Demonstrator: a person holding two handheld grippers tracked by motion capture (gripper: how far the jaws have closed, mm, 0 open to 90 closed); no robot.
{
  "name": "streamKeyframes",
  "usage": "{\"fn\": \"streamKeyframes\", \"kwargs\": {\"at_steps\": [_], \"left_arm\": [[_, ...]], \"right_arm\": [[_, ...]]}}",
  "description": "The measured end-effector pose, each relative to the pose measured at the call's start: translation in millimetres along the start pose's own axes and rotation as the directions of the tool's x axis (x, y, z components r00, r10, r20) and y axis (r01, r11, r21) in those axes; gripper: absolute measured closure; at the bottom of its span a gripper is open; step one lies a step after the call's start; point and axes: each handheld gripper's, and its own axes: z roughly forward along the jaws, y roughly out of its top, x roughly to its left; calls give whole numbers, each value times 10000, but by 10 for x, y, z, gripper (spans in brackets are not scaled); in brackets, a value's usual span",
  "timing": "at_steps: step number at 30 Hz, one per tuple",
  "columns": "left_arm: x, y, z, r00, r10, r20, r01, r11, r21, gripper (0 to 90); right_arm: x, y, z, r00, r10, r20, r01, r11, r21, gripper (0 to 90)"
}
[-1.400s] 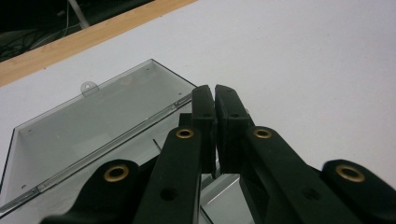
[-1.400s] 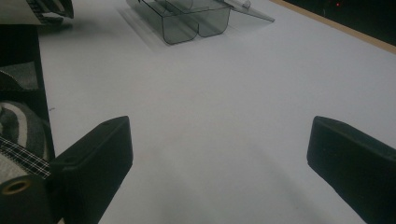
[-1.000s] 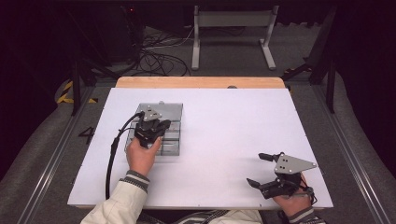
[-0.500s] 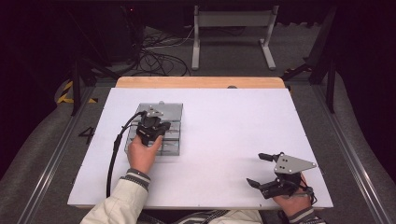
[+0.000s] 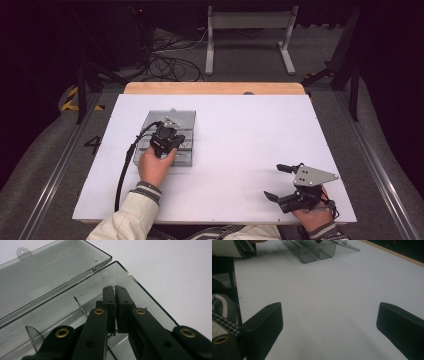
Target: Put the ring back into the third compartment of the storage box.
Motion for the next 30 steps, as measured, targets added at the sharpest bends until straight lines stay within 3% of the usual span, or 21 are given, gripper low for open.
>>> {"fn": "streamKeyframes", "kwargs": {"at_steps": [16,21,23,24,27,30], "left_arm": [[-59,47,54,9995,184,-238,-180,9997,174,873],[-94,80,71,9983,380,-432,-367,9989,308,873],[-93,85,77,9963,425,-751,-408,9989,239,868],[-94,85,78,9951,408,-905,-395,9991,171,859],[-69,98,67,9930,193,-1162,-206,9997,-103,637],[-53,102,35,9902,267,-1374,-309,9991,-284,598]], "right_arm": [[-4,-1,-5,10000,-13,-3,13,10000,-46,76],[0,0,-6,10000,-29,-17,29,10000,-44,75],[1,1,-10,10000,-45,-5,45,10000,-45,75],[1,0,-9,10000,-42,-20,42,10000,-61,75],[5,2,-10,10000,-45,-38,45,10000,-64,75],[7,4,-12,10000,-75,-49,75,9999,-71,76]]}}
